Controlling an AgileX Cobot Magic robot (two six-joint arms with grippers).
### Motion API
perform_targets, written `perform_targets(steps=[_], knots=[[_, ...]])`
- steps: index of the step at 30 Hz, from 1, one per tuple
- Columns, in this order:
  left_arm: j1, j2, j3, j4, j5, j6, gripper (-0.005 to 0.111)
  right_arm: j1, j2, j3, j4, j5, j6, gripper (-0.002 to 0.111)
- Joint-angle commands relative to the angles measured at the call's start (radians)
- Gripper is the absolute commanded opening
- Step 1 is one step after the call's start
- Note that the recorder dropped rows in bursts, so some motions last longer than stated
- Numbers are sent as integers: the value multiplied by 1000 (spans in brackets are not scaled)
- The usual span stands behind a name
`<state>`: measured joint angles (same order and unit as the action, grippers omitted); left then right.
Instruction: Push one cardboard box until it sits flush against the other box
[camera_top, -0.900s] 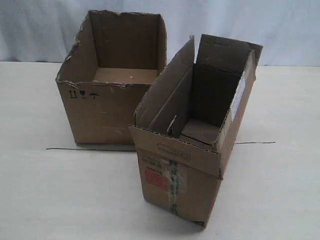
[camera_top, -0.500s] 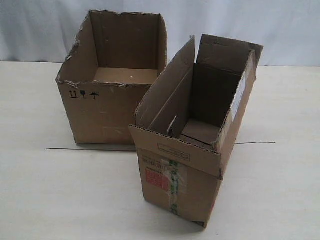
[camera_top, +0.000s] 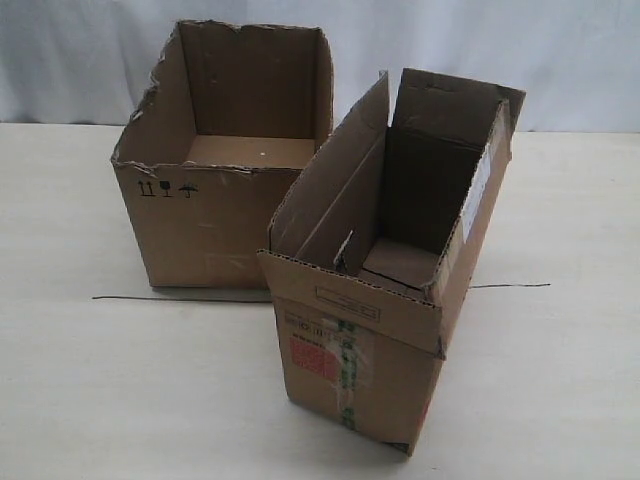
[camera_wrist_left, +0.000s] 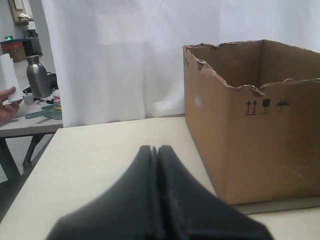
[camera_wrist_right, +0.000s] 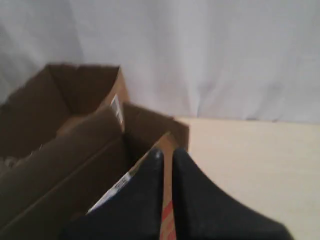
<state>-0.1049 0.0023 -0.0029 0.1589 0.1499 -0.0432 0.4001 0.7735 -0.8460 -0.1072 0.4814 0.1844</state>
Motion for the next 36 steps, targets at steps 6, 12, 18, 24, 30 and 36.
perform_targets(steps=[6,12,18,24,30,36], knots=[[2,-2,3,-3,-8,1,0,396,247,-319,-53,533,-122,5],[2,-2,3,-3,-8,1,0,584,259,-411,-56,730,-103,5],[2,-2,3,-3,-8,1,0,762,320,-363,-54,740,-38,5],[2,-2,3,-3,-8,1,0,970,390,-244,-94,714,49,5],[2,-2,3,-3,-8,1,0,1009,434,-153,-177,655,110,5],[2,-2,3,-3,-6,1,0,1009,514,-107,-200,510,116,5]])
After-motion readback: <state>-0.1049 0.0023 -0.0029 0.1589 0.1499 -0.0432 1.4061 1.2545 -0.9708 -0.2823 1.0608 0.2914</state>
